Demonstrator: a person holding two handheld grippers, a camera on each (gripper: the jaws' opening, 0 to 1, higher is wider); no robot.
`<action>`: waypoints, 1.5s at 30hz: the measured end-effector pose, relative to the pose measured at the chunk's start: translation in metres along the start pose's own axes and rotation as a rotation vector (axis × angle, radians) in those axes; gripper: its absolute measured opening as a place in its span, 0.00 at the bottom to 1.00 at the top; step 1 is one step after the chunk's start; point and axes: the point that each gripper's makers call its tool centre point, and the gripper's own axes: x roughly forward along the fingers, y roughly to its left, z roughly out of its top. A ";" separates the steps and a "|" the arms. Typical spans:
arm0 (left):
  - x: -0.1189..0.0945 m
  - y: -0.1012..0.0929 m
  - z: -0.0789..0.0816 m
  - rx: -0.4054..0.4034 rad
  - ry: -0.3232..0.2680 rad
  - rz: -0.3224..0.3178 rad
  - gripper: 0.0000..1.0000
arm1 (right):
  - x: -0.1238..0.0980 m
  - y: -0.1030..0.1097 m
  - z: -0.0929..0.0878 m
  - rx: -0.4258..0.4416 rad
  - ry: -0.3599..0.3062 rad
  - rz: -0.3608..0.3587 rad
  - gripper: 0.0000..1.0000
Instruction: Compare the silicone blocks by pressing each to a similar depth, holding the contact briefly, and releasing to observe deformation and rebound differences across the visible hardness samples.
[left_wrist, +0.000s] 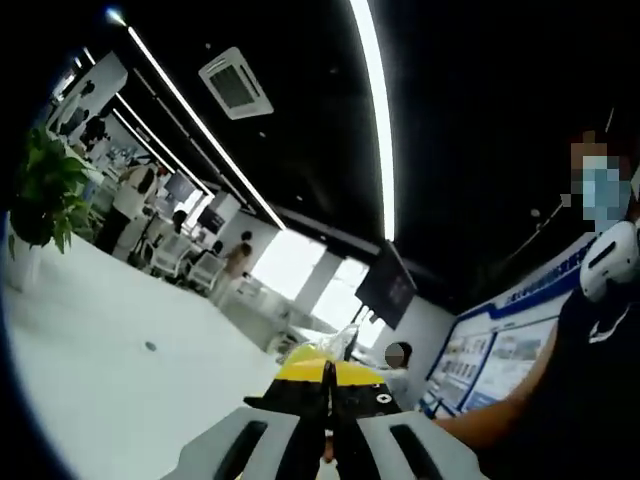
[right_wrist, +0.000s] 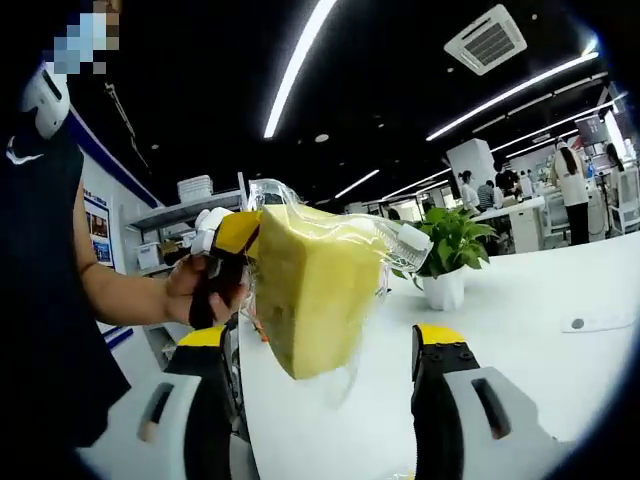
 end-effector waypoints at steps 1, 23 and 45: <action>0.000 -0.002 -0.001 -0.002 0.002 -0.002 0.00 | 0.000 0.000 0.000 0.001 0.000 -0.001 0.61; -0.003 0.001 -0.005 -0.013 -0.007 0.013 0.00 | 0.006 0.004 0.002 0.062 -0.043 0.028 0.33; -0.015 0.004 -0.008 0.049 0.015 0.063 0.00 | 0.005 0.014 -0.004 0.148 0.030 0.028 0.13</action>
